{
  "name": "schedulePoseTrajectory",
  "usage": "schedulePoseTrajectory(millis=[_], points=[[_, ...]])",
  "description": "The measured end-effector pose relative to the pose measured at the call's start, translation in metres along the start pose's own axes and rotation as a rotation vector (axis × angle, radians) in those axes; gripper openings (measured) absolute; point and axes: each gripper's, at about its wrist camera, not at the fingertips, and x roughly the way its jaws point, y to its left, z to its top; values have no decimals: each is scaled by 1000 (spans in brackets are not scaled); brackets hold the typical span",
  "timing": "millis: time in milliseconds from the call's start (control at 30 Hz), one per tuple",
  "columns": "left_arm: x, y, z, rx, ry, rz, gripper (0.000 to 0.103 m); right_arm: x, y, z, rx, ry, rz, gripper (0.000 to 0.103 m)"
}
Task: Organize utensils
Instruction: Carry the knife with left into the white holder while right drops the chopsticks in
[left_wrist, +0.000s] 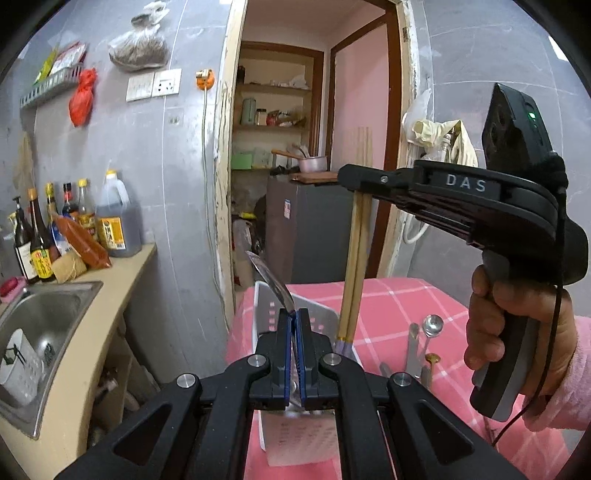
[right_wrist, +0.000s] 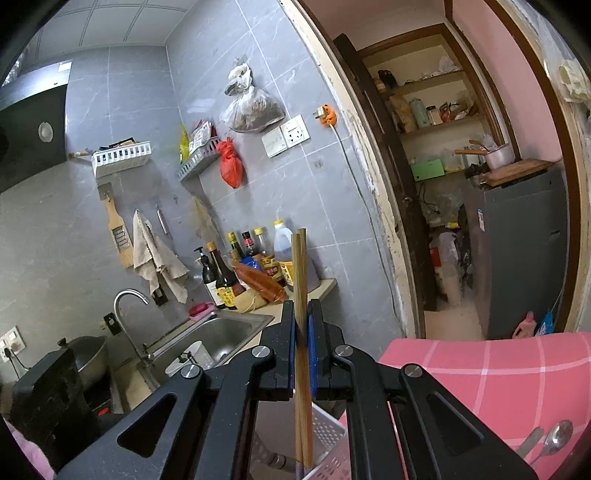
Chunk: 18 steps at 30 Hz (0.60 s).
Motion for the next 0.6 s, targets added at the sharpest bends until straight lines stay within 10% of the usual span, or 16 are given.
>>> schedulePoseTrajectory(millis=[600], points=[[-14,4,-7,-120,60,-33,19,-5,3,-15,26,91,32,19]])
